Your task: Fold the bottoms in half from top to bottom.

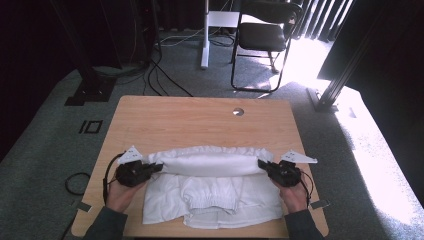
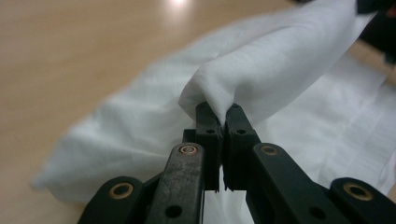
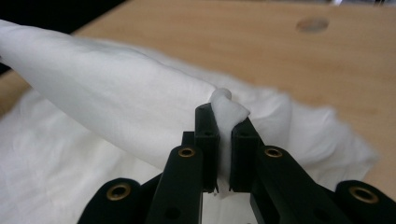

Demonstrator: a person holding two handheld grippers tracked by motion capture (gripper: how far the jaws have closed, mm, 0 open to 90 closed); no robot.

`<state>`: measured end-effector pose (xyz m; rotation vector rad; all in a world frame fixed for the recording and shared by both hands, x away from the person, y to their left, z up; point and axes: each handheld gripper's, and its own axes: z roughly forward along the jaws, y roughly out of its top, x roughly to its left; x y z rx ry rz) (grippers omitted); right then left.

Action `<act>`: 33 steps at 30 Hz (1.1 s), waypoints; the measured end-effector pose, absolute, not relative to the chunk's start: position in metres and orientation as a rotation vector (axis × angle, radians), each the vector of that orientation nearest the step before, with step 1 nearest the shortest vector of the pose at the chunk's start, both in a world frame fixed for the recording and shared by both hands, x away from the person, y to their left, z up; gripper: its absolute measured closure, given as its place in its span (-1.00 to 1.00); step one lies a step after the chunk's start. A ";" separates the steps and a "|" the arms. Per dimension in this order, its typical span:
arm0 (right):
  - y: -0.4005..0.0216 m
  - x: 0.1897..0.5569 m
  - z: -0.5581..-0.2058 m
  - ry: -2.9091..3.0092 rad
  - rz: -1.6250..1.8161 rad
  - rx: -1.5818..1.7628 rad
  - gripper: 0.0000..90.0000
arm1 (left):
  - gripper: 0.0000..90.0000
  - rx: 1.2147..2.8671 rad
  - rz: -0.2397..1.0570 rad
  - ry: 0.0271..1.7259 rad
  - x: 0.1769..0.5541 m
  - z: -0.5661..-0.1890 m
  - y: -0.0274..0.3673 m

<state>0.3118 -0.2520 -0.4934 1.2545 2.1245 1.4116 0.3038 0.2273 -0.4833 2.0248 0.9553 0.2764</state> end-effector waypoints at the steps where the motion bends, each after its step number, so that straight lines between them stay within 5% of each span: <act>1: -0.250 0.310 -0.501 2.156 1.371 1.260 0.89 | 0.95 2.035 0.253 0.973 0.304 -0.491 0.226; 10: -0.227 0.321 -0.549 2.312 1.169 1.321 0.89 | 0.96 2.189 0.269 1.027 0.325 -0.534 0.203; 33: -0.201 0.420 -0.545 2.205 1.062 1.379 0.90 | 0.96 2.141 0.452 1.243 0.442 -0.525 0.192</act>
